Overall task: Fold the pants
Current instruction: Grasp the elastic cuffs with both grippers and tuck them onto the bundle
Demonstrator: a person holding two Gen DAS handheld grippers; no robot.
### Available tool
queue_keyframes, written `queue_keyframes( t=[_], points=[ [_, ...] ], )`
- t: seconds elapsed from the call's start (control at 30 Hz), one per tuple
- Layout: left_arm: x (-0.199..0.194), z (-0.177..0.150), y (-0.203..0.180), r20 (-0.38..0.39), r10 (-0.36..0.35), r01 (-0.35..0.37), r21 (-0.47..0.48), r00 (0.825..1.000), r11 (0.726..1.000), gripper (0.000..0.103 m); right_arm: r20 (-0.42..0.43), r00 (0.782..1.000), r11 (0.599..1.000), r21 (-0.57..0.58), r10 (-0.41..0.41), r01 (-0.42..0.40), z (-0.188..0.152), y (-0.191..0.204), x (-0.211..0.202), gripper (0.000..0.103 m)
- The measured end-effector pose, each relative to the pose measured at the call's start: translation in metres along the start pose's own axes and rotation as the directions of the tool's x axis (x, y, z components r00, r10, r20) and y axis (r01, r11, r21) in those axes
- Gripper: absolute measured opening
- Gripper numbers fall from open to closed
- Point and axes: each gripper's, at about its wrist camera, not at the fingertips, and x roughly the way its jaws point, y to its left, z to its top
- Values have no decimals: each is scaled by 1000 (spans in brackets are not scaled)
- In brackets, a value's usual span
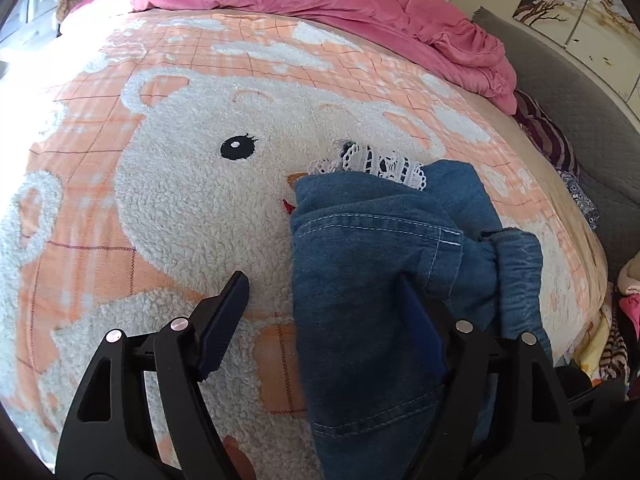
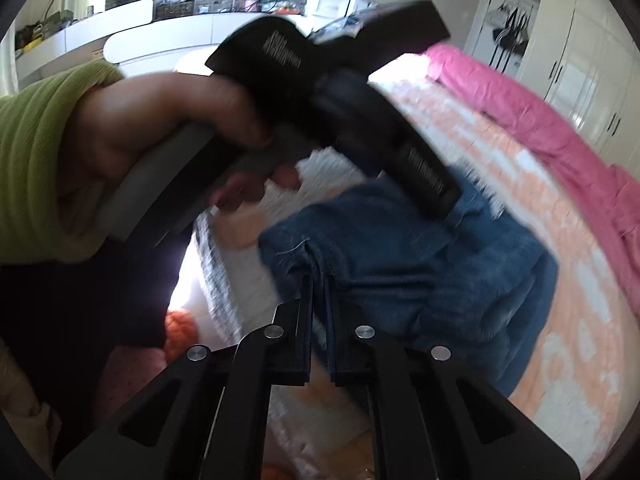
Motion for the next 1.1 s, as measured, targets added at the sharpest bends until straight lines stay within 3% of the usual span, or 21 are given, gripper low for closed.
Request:
queue_keyframes(
  t=[0.1,0.17,0.2,0.27,0.37,0.43,0.53,0.73,0.87,0.97,1.0,1.07,1.1],
  points=[
    [-1,-1,-1,16,-5,5,2,1000,1000,70,4,999,996,72,43,-43,1,-11,-1,7],
    [-4,-3,0,31,-13,13,-7,999,1000,70,59,994,988,121,91,-98,3,-20,-19,25],
    [-7,-4,1,37,-24,24,-16,999,1000,71,112,988,983,138,102,-117,3,-25,-31,40],
    [-13,-6,2,50,-41,42,-21,998,999,74,209,976,974,198,65,-108,1,-41,-56,51],
    [-19,-11,4,55,-64,65,-33,996,997,75,254,962,924,383,-104,-1,-9,-82,-79,60],
    [-19,-12,4,45,-86,88,-45,995,995,76,173,962,827,556,-212,82,-24,-119,-76,61],
    [-16,-14,2,37,-80,81,-43,996,996,76,60,973,708,696,-221,117,-44,-155,-57,62],
    [-10,-17,-8,33,-67,68,-23,997,997,76,28,996,641,766,-90,36,-54,-173,-18,61],
    [-6,-17,-13,30,-58,59,-12,998,998,76,29,998,623,782,-61,15,-55,-172,-3,60],
    [-3,-16,-17,34,-56,57,-15,998,998,76,52,998,606,795,-24,-27,-60,-174,1,47],
    [-2,-15,-19,37,-47,47,-12,998,999,74,56,998,611,791,-17,-33,-59,-173,4,44],
    [-2,-16,-25,37,-49,48,7,998,999,56,60,998,615,787,-11,-41,-56,-173,6,42],
    [-3,-16,-28,44,-39,38,15,998,999,55,71,997,612,789,-6,-53,-56,-173,6,35]
  ],
)
